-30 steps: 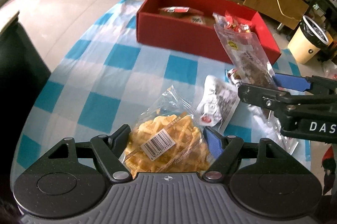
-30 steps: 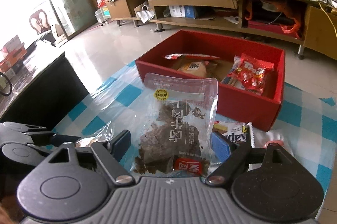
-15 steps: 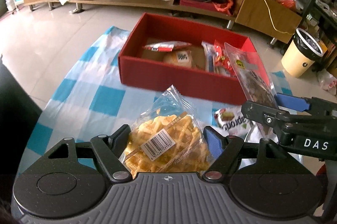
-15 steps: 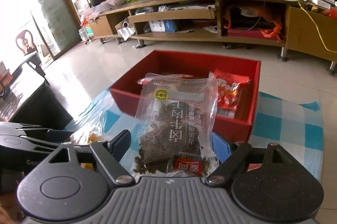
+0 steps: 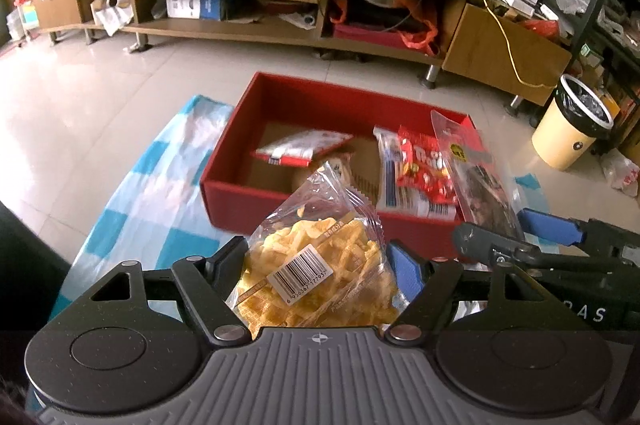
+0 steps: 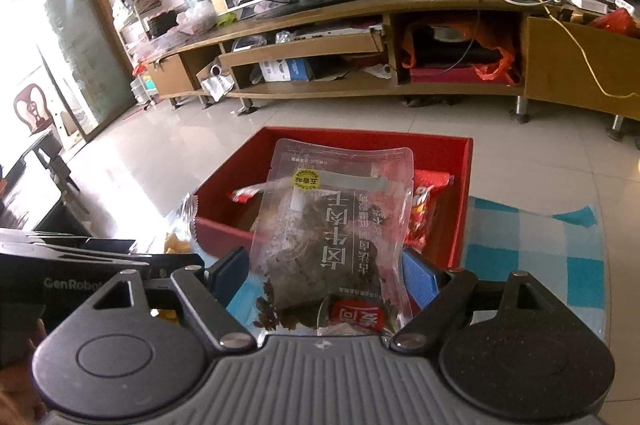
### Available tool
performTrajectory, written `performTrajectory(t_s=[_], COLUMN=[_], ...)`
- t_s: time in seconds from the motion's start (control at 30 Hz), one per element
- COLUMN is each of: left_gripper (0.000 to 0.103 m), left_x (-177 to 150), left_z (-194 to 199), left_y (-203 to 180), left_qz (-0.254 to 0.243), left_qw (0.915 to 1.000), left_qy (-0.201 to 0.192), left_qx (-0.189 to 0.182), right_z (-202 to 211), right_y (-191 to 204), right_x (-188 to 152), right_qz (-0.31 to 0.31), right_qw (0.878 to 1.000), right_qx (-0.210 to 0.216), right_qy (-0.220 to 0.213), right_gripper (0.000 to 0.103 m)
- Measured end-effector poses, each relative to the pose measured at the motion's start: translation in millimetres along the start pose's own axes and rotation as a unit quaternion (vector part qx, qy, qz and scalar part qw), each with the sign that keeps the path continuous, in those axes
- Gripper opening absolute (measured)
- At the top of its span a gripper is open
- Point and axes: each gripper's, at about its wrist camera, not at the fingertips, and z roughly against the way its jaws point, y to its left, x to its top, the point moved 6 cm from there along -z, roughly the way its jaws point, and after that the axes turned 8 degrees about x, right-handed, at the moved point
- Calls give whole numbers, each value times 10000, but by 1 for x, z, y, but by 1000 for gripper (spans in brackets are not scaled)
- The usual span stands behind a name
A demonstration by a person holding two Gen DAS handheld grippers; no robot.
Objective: Organize snacks
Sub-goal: 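Carry the waffle bag and dried meat bag over the red box with both grippers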
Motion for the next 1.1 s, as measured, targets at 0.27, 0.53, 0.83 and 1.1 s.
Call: performTrajectory(t_s=[0.27, 0.53, 0.83, 1.1], left_gripper=[80, 80, 80, 82], left_x=[24, 47, 60, 62], left_z=[-20, -48, -75, -88], left_y=[-12, -24, -26, -27], left_qz=[-97, -240, -261, -346], left_qw=[9998, 9992, 9987, 9979], left_qy=[-138, -221, -221, -212], left_qx=[49, 212, 374, 496], right_z=[-13, -35, -61, -76], right_y=[-19, -41, -59, -63], right_x=[21, 36, 44, 46], right_qz=[-200, -317, -376, -318], right_qw=[9996, 9990, 9985, 9983], right_qx=[-115, -246, -398, -480], right_qy=[-159, -172, -89, 2], right_gripper=[81, 81, 81, 82])
